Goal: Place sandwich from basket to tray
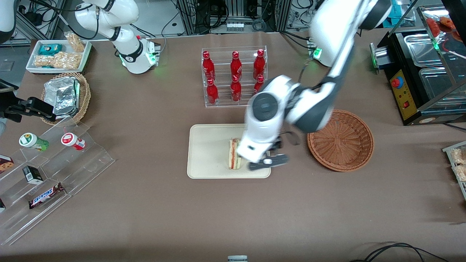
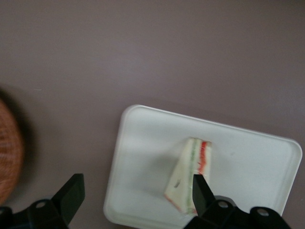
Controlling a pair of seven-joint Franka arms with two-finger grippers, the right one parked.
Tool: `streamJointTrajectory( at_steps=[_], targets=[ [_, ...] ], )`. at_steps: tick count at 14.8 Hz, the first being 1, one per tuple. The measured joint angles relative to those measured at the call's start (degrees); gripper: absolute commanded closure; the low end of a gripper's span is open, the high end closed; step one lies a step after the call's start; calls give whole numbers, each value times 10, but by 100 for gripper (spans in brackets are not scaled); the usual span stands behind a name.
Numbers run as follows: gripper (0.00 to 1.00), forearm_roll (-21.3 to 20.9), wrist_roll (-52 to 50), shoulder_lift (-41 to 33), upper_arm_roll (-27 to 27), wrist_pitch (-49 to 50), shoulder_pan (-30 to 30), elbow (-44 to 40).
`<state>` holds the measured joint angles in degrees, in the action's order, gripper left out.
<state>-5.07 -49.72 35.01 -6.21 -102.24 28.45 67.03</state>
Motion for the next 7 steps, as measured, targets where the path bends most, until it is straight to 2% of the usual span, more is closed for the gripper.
streamJointTrajectory(
  at_steps=[4,7],
  targets=[
    [0,25,115,-88,2,127,-124,12],
    [0,28,236,-132,3,224,-207,19]
  ],
)
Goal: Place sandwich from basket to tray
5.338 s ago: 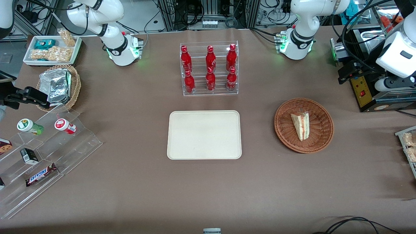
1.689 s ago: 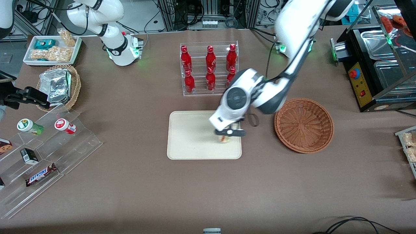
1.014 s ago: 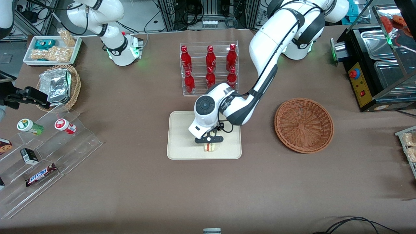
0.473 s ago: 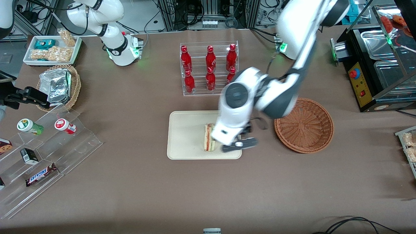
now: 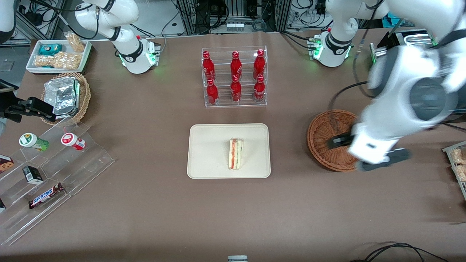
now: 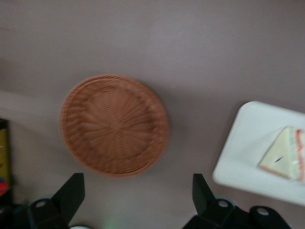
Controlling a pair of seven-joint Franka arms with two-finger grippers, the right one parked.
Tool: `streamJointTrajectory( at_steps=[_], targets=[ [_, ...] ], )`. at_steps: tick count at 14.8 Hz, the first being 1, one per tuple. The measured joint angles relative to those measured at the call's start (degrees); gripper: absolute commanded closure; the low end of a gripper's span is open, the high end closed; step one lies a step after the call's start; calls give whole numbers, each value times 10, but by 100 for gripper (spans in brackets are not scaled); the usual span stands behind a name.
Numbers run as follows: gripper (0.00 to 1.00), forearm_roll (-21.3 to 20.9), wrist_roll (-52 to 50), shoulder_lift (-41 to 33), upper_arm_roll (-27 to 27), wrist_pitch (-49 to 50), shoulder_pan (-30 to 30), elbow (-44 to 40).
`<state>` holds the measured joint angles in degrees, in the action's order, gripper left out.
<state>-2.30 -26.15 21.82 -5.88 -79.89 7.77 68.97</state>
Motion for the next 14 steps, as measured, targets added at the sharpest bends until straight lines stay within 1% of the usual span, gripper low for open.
streamJointTrajectory(
  at_steps=[3,5,7,10,14],
  targets=[
    [0,0,86,-45,0,52,-69,15],
    [0,1,105,-89,-3,55,-99,51],
    [0,4,107,-136,-23,55,-126,87],
    [0,4,107,-170,-51,55,-136,110],
    [0,4,106,-174,-64,54,-136,112]
  ],
)
